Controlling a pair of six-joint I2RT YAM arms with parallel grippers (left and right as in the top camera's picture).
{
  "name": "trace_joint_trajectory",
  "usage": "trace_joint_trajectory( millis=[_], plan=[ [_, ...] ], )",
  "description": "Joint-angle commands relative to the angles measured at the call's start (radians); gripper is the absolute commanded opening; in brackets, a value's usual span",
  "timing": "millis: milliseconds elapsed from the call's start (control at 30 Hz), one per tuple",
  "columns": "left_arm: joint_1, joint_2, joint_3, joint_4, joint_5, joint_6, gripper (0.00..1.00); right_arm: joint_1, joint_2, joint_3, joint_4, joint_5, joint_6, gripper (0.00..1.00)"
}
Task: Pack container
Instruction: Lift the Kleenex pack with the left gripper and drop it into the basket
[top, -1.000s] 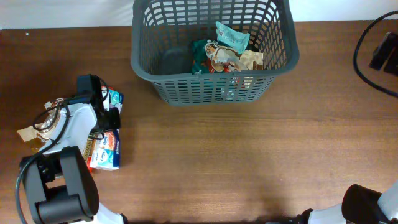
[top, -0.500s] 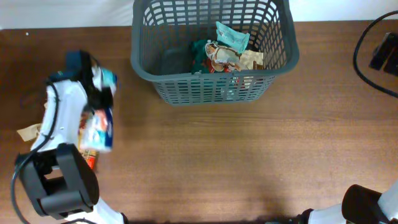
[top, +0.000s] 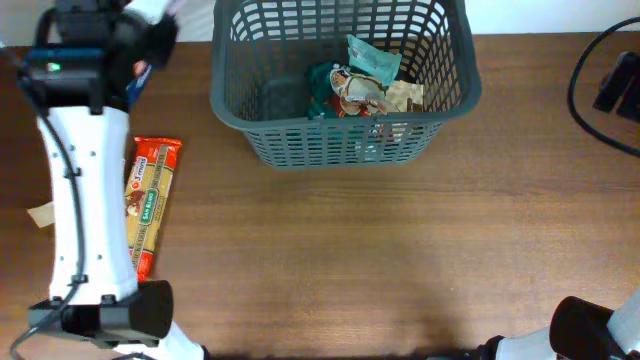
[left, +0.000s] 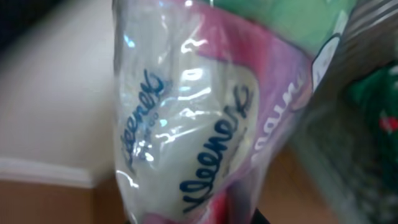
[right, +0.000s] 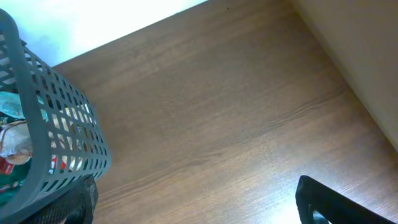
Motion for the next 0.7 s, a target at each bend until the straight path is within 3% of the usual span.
trace_joint_trajectory(
  millis=[0,67,200,600,633,667],
  plan=[
    [-0.126,-0.016,0.034,0.081,0.098,0.358,0.02,-0.003,0.007,0.0,0.001,-0.006,0.011,0.99],
    [-0.182,0.002,0.034,0.106,0.155,0.468,0.02,-0.003,0.007,0.0,0.0,-0.006,0.011,0.99],
    [-0.269,0.076,0.034,0.123,0.168,0.556,0.01,-0.003,0.007,0.0,0.001,-0.006,0.011,0.99],
    [-0.417,0.399,0.034,0.095,0.167,0.561,0.02,-0.003,0.008,0.0,0.0,-0.006,0.011,0.99],
    [-0.424,0.413,0.034,0.09,0.167,0.56,0.06,-0.003,0.008,0.0,0.0,-0.006,0.011,0.99],
    [-0.428,0.418,0.034,0.089,0.167,0.56,0.18,-0.003,0.008,0.0,0.0,-0.006,0.011,0.99]
  ],
)
